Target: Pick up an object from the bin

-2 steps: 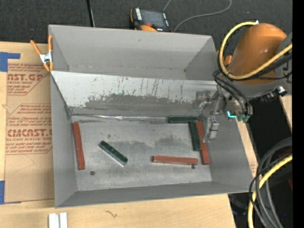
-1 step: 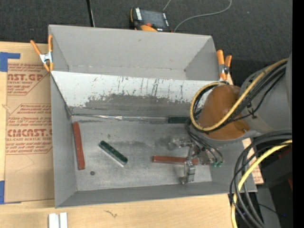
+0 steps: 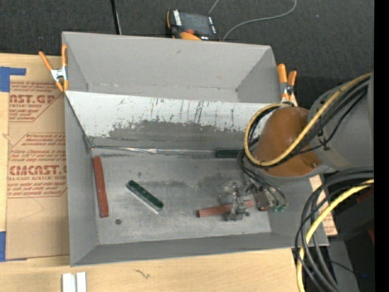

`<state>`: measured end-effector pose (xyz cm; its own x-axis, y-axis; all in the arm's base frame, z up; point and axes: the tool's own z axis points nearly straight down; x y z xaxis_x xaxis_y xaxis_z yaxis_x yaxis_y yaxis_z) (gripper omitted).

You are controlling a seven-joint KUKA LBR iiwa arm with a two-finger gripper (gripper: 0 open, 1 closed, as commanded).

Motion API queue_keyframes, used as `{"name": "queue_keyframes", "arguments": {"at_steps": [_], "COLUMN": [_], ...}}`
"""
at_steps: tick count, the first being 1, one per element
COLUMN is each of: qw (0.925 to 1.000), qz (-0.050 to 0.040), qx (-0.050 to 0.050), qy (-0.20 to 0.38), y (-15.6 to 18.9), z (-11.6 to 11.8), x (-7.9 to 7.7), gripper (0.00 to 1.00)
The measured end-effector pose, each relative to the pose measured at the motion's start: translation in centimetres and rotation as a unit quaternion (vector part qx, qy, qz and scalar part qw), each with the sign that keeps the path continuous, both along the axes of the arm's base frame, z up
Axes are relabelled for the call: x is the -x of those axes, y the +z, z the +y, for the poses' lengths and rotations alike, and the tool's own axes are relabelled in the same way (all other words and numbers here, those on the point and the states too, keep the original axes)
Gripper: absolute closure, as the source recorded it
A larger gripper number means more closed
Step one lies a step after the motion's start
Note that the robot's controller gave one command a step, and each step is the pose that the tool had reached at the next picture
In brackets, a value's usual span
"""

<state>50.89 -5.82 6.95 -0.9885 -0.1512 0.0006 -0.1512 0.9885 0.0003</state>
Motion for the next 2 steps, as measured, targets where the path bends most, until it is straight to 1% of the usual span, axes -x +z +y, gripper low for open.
{"name": "queue_keyframes", "arguments": {"at_steps": [1,2], "qw": [0.9988,0.9733], "qz": [-0.0054,-0.0031], "qx": [0.001,0.000], "qy": [0.049,0.229], "y": [12.2,17.5], "z": [-2.7,2.1], "x": [-2.4,0.6], "gripper": [1.00,1.00]}}
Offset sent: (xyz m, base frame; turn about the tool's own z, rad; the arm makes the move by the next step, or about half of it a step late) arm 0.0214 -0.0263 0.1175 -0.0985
